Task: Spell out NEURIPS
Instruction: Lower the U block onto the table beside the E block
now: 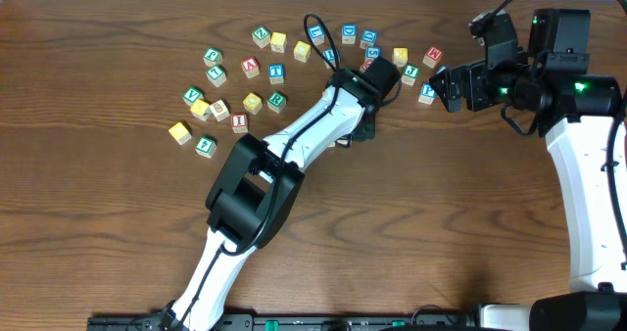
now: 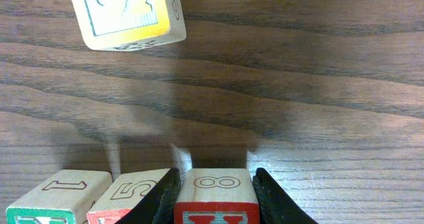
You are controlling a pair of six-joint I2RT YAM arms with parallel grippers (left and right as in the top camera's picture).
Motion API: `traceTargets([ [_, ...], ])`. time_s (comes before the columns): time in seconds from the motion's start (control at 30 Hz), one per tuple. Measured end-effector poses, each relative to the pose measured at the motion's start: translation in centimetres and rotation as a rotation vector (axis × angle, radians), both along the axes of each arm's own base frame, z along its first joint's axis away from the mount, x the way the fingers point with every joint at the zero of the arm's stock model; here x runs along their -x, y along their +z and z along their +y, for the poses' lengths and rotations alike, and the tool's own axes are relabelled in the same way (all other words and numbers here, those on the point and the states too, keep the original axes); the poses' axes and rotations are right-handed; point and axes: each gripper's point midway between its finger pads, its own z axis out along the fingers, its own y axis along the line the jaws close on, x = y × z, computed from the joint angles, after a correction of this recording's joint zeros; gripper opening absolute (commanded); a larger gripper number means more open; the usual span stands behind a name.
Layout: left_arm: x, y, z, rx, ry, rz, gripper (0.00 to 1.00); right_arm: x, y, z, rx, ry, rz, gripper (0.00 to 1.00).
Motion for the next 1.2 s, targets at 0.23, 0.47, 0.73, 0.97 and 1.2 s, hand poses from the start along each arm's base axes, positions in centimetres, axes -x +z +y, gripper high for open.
traceTargets([
  [0.23, -0.1, 0.0, -0.1, 0.013, 0.042, -0.004, 0.30, 0.0, 0.0, 0.0, 0.000, 0.000, 0.000, 0.99],
  [0.47, -0.1, 0.0, -0.1, 0.019, 0.065, -0.004, 0.30, 0.0, 0.0, 0.0, 0.000, 0.000, 0.000, 0.99],
  [0.73, 0.1, -0.9, 0.2, 0.020, 0.094, -0.003, 0.31, 0.0, 0.0, 0.0, 0.000, 0.000, 0.000, 0.99],
  [0.97, 0.2, -1.2, 0.3, 0.017, 0.098, -0.001, 0.37, 0.0, 0.0, 0.0, 0.000, 0.000, 0.000, 0.99],
  [1.2, 0.2, -1.2, 0.3, 0.016, 0.098, 0.000, 0.41, 0.0, 0.0, 0.0, 0.000, 0.000, 0.000, 0.99],
])
